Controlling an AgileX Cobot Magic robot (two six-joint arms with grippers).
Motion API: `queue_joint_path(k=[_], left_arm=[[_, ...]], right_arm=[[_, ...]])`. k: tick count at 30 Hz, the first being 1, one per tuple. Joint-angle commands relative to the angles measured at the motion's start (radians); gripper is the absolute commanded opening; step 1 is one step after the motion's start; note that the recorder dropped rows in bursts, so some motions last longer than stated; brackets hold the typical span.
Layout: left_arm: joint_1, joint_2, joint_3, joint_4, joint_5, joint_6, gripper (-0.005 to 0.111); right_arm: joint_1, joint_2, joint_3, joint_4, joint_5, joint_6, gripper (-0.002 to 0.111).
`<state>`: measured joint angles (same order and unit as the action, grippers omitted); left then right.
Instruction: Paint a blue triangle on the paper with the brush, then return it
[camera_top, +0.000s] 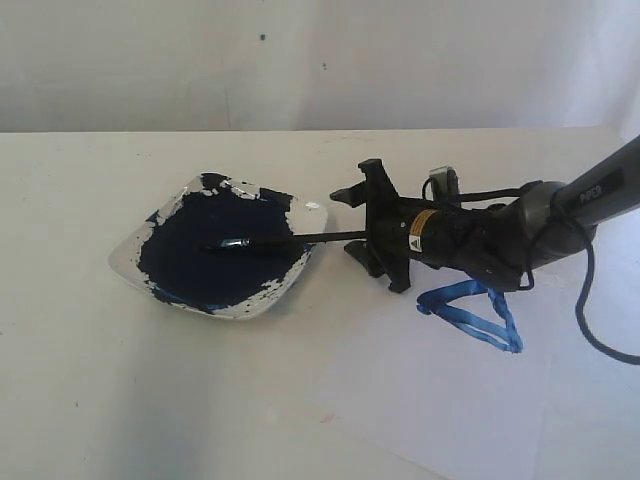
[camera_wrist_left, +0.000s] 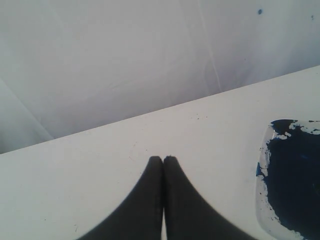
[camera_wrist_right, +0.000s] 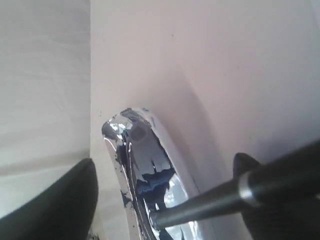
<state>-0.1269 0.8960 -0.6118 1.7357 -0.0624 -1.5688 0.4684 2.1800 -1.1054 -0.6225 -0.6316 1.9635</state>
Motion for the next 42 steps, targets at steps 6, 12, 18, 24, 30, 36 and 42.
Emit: queue_joint_path(k=[6, 12, 18, 24, 30, 36, 42], left_arm=[[-0.006, -0.012, 0.005, 0.009, 0.003, -0.001, 0.0], [-0.006, -0.012, 0.005, 0.009, 0.003, -0.001, 0.0], [-0.006, -0.012, 0.005, 0.009, 0.002, -0.001, 0.0], [-0.006, -0.012, 0.005, 0.009, 0.002, -0.002, 0.0], [-0.006, -0.012, 0.007, 0.009, 0.002, -0.005, 0.0], [-0.006, -0.01, 0.007, 0.009, -0.093, -0.013, 0.0], [-0.006, -0.01, 0.007, 0.009, -0.169, -0.013, 0.0]], right_arm=[[-0.071, -0.049, 0.001, -0.448, -0.169, 0.141, 0.072], [-0.115, -0.111, 0.052, -0.505, -0.311, 0.141, 0.072], [-0.156, -0.217, 0.155, -0.629, -0.314, 0.108, 0.065], [-0.206, -0.463, 0.335, -0.653, -0.284, -0.178, 0.001], [-0.207, -0.81, 0.465, -0.694, 0.071, -0.311, 0.0], [-0.207, -0.979, 0.468, -0.732, 0.266, -0.311, 0.0], [-0.207, -1.042, 0.468, -0.73, 0.267, -0.311, 0.0]])
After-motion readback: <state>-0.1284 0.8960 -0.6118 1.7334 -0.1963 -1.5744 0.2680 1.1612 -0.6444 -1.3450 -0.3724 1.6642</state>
